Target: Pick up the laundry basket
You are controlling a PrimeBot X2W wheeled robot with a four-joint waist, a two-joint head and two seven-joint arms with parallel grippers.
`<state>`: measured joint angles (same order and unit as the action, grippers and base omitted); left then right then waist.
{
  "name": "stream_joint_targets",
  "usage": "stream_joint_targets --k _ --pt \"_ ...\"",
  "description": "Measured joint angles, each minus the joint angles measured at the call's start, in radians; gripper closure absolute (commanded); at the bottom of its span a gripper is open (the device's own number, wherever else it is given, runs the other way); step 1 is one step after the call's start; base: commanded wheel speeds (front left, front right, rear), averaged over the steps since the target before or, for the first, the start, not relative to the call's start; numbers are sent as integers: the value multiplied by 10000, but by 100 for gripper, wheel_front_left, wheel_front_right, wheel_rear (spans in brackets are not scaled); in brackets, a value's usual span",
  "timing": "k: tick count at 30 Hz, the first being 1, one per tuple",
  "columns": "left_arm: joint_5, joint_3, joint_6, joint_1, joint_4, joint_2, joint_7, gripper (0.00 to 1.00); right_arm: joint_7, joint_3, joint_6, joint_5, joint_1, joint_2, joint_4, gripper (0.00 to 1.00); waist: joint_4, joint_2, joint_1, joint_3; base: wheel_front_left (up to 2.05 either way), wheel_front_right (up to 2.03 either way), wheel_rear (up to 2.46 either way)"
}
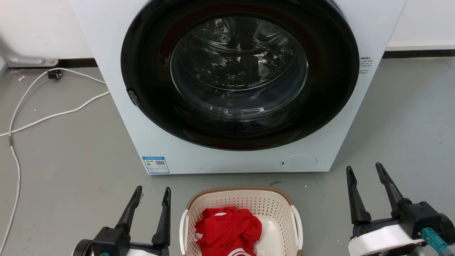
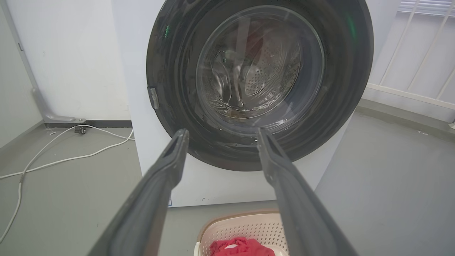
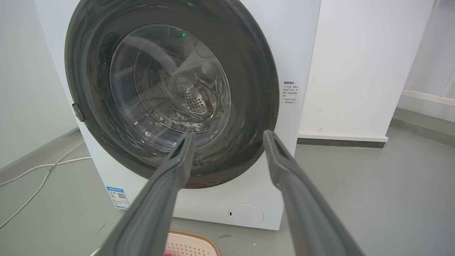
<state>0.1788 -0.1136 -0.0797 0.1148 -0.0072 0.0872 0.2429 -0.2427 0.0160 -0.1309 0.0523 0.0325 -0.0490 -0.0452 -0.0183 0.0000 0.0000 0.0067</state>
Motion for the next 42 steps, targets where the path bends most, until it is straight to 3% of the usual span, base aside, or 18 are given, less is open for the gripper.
stream_joint_targets --k 11,31,38,42 --pt "-727 278 -351 128 190 -251 180 0 -201 21 -2 -150 -6 -2 -257 0 8 0 0 -20 0 0 0" --pt "-552 520 -483 197 514 -357 201 0 -205 96 -2 184 -25 -4 -727 0 -19 0 0 42 0 0 0" --pt "-426 474 -495 -270 828 -334 201 0 -205 217 -2 8 -652 -6 -1020 0 -92 0 -1 854 0 0 0" --pt "-215 435 -495 -844 1392 -40 201 0 -205 393 0 -186 -1327 -8 -1269 0 -147 0 0 1640 0 0 0"
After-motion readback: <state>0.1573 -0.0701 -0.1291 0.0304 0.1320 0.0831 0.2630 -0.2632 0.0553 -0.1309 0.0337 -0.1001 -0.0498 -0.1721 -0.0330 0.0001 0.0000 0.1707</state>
